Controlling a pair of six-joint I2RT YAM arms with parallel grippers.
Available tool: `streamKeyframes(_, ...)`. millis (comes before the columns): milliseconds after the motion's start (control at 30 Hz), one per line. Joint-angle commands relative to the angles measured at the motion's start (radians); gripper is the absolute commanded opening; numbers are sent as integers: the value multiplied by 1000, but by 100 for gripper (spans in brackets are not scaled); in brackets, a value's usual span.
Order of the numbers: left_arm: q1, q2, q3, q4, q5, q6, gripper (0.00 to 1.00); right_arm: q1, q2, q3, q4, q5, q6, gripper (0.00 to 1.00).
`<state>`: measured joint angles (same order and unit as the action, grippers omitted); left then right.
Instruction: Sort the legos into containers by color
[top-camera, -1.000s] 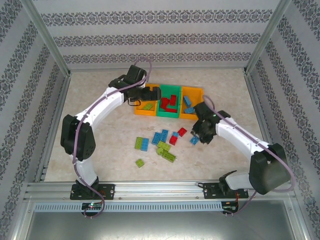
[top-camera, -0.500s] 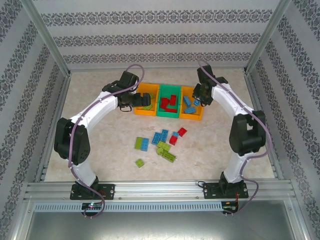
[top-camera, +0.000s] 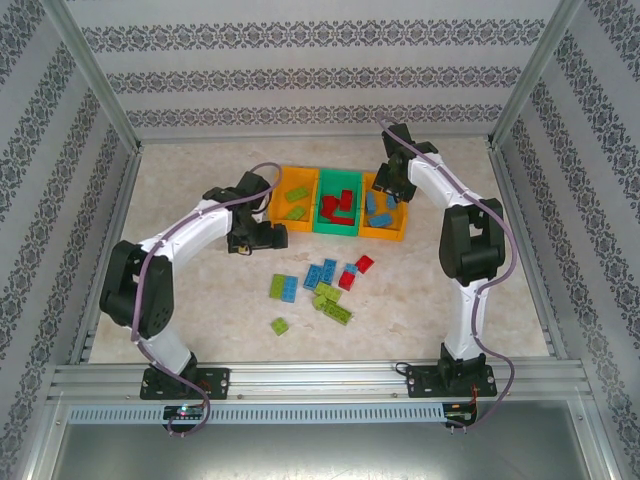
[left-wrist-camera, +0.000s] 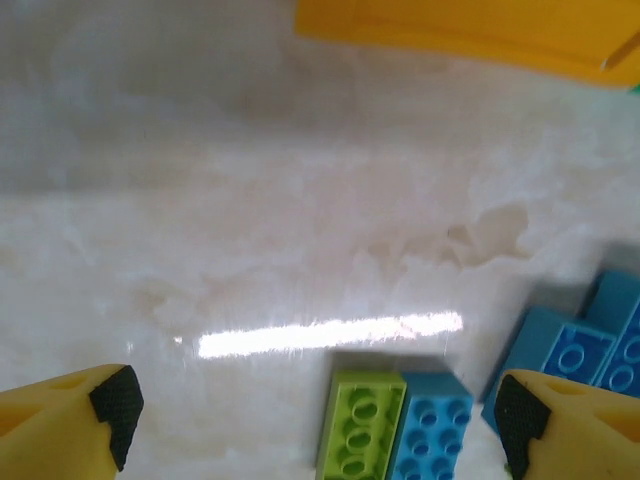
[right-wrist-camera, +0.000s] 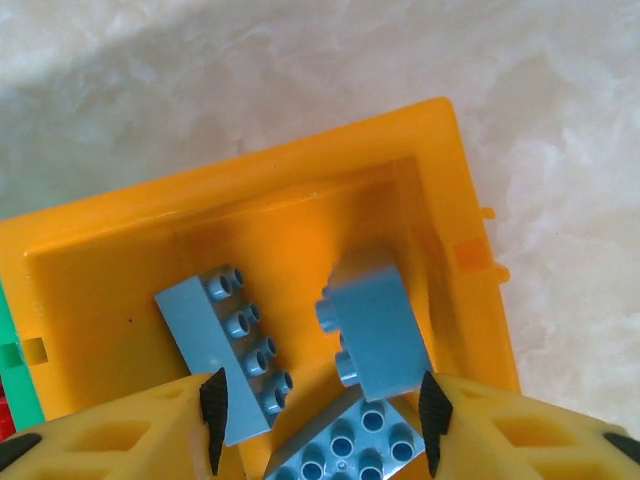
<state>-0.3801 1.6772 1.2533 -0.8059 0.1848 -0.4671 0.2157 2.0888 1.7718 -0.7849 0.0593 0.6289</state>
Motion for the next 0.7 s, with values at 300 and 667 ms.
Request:
streamKeyframes(300,-121,-154,-132,-121,112,-73,81,3,-79,-26,34,-56,-25,74)
streamKeyframes(667,-261,-234,-233,-177,159,-513,83,-38,-104,-42,49,-92,-34,78)
